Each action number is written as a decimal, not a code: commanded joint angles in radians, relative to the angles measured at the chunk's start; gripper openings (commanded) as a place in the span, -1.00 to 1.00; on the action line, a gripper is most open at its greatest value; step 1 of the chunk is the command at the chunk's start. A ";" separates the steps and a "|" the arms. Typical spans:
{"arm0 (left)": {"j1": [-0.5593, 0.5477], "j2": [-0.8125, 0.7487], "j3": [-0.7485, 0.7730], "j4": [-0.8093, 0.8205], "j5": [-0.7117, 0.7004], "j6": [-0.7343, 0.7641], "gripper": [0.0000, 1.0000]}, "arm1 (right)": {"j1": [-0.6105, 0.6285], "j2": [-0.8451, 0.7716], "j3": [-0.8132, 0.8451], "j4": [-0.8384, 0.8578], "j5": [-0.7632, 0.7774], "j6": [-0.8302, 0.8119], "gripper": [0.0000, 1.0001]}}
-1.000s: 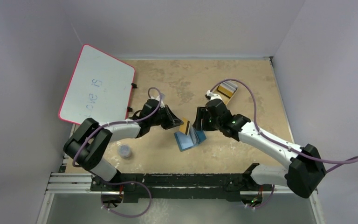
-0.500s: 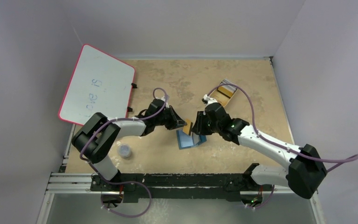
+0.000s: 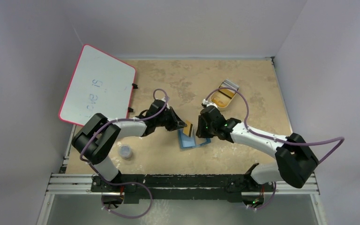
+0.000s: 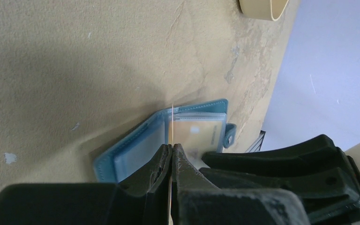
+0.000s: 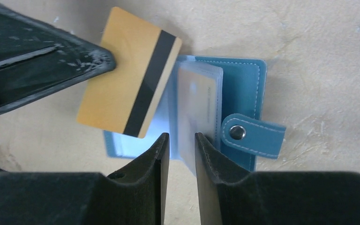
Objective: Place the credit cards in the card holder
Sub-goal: Insert the credit card into the card holder.
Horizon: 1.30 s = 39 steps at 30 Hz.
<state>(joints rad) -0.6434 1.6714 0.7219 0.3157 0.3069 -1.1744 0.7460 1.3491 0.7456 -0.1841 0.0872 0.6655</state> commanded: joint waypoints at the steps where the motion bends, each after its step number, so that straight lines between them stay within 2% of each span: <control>1: -0.005 -0.063 0.009 0.011 -0.017 0.006 -1.00 | 0.003 0.005 -0.015 -0.020 0.084 0.013 -0.44; 10: -0.017 -0.030 -0.091 0.223 0.015 -0.102 -1.00 | 0.002 0.026 -0.059 0.021 0.125 0.050 -0.51; 15: -0.056 0.001 -0.098 0.258 0.004 -0.121 -1.00 | -0.001 0.043 -0.071 0.044 0.136 0.055 -0.53; 20: -0.098 -0.018 -0.082 0.131 -0.076 -0.104 -1.00 | -0.002 0.049 -0.103 0.101 0.095 0.069 -0.54; 24: -0.100 -0.029 -0.108 0.117 -0.130 -0.128 -1.00 | -0.002 0.043 -0.127 0.125 0.080 0.088 -0.49; 30: -0.101 -0.028 -0.100 0.011 -0.215 -0.093 -1.00 | -0.001 0.022 -0.138 0.136 0.068 0.096 -0.41; 34: -0.101 -0.073 -0.057 -0.149 -0.297 -0.064 -1.00 | -0.003 0.005 -0.143 0.127 0.074 0.098 -0.41; 39: -0.104 -0.085 -0.068 -0.045 -0.217 -0.106 -1.00 | -0.002 -0.004 -0.150 0.125 0.090 0.103 -0.42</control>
<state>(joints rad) -0.7429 1.6024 0.6399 0.2661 0.0921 -1.2739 0.7452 1.3655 0.6079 -0.0479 0.1623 0.7494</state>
